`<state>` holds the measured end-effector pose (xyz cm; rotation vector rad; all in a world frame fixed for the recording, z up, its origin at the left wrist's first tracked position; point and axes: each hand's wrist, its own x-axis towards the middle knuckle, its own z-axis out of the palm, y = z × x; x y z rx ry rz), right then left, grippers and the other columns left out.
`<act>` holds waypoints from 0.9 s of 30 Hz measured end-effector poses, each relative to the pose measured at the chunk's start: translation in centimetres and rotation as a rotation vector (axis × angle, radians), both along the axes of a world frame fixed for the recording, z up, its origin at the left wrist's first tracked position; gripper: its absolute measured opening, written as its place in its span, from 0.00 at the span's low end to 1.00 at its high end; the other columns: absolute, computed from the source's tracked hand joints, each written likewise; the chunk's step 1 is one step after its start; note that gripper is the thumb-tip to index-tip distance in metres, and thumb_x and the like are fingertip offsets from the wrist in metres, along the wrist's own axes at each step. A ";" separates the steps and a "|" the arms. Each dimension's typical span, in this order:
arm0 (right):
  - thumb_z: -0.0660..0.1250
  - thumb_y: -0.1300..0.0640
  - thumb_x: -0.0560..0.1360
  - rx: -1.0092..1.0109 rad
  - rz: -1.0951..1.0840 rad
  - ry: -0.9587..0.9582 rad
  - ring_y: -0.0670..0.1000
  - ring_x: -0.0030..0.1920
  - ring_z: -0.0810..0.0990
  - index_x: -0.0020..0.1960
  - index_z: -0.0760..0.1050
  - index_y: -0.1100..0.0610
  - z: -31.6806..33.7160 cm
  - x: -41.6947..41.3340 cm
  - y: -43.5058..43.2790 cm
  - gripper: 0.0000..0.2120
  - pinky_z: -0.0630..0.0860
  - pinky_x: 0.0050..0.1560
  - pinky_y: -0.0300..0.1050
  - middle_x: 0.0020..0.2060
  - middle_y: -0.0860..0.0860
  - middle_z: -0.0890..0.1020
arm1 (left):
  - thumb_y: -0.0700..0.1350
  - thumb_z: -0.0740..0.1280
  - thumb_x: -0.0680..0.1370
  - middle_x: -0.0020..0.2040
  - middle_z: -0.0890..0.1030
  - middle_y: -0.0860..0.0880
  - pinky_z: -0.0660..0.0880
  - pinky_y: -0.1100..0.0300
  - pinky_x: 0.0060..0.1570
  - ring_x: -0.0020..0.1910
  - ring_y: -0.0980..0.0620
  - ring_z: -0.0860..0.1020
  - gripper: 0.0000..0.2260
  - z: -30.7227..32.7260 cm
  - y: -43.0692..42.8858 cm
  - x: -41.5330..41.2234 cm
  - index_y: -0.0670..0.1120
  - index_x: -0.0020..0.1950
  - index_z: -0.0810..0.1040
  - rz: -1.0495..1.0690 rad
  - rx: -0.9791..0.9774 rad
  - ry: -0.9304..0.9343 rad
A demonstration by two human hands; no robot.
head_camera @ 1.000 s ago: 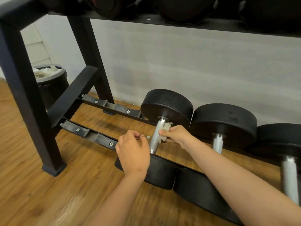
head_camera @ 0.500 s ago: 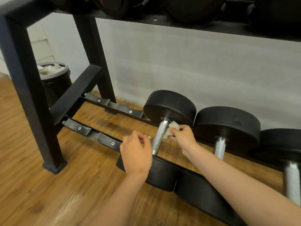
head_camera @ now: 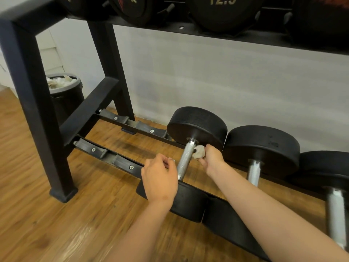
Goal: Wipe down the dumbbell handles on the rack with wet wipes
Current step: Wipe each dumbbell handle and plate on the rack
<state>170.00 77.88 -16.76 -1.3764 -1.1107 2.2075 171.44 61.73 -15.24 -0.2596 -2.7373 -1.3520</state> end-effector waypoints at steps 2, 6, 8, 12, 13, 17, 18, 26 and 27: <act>0.59 0.60 0.82 -0.030 -0.022 0.043 0.56 0.60 0.79 0.55 0.77 0.61 0.4 -0.2 -0.8 0.09 0.72 0.66 0.50 0.57 0.59 0.80 | 0.49 0.61 0.81 0.41 0.70 0.56 0.61 0.62 0.48 0.49 0.53 0.68 0.07 0.1 0.0 0.0 0.51 0.44 0.73 0.004 0.008 -0.002; 0.65 0.65 0.78 0.162 -0.005 -0.013 0.52 0.55 0.79 0.54 0.79 0.58 -0.1 -0.1 -1.9 0.07 0.73 0.64 0.48 0.52 0.55 0.81 | 0.49 0.61 0.81 0.42 0.71 0.55 0.62 0.61 0.48 0.49 0.54 0.67 0.07 0.1 0.0 0.1 0.52 0.44 0.72 0.002 0.010 -0.010; 0.68 0.66 0.76 0.238 -0.001 -0.023 0.53 0.55 0.79 0.58 0.78 0.57 -0.5 -0.1 -2.1 0.11 0.75 0.61 0.46 0.56 0.55 0.81 | 0.50 0.60 0.81 0.44 0.73 0.54 0.62 0.61 0.48 0.49 0.54 0.67 0.07 0.0 0.0 0.0 0.52 0.44 0.73 0.002 0.005 -0.017; 0.72 0.61 0.74 0.199 0.029 -0.052 0.55 0.58 0.80 0.63 0.76 0.60 -0.6 -0.2 -2.2 0.18 0.73 0.65 0.51 0.57 0.56 0.82 | 0.50 0.60 0.81 0.45 0.75 0.52 0.62 0.61 0.48 0.49 0.54 0.67 0.07 -0.1 0.0 0.0 0.52 0.44 0.73 -0.002 -0.002 -0.024; 0.72 0.59 0.74 0.170 0.050 -0.066 0.55 0.58 0.80 0.63 0.76 0.60 -0.5 -0.3 -2.2 0.18 0.73 0.66 0.51 0.56 0.56 0.82 | 0.50 0.60 0.81 0.45 0.75 0.52 0.62 0.61 0.48 0.49 0.54 0.67 0.07 0.0 0.0 0.0 0.52 0.44 0.73 -0.005 -0.003 -0.025; 0.73 0.51 0.73 0.089 0.130 -0.091 0.55 0.56 0.82 0.52 0.76 0.59 -0.9 -0.6 -2.2 0.14 0.75 0.63 0.51 0.51 0.56 0.82 | 0.50 0.60 0.81 0.45 0.76 0.52 0.62 0.61 0.48 0.48 0.54 0.66 0.07 0.0 0.0 0.0 0.52 0.44 0.73 -0.010 -0.015 -0.026; 0.74 0.51 0.73 0.101 0.112 -0.093 0.55 0.56 0.82 0.52 0.77 0.59 -1.0 -0.8 -2.1 0.14 0.76 0.63 0.51 0.51 0.57 0.82 | 0.50 0.60 0.81 0.44 0.76 0.52 0.62 0.61 0.48 0.48 0.55 0.66 0.08 0.0 0.0 0.0 0.52 0.44 0.73 -0.012 -0.017 -0.025; 0.74 0.54 0.73 0.187 0.001 -0.057 0.51 0.47 0.81 0.52 0.78 0.59 -0.8 -1.8 -2.2 0.12 0.78 0.55 0.46 0.46 0.54 0.82 | 0.50 0.59 0.81 0.41 0.77 0.52 0.59 0.62 0.47 0.48 0.54 0.70 0.10 -0.4 0.1 -0.3 0.52 0.41 0.73 -0.005 -0.026 -0.018; 0.74 0.55 0.73 0.191 0.006 -0.047 0.53 0.50 0.82 0.50 0.77 0.59 -0.8 -1.6 -2.1 0.11 0.78 0.58 0.48 0.47 0.55 0.82 | 0.50 0.59 0.81 0.41 0.77 0.53 0.59 0.62 0.47 0.48 0.54 0.70 0.10 -0.4 0.1 -0.3 0.51 0.41 0.74 -0.007 -0.028 -0.017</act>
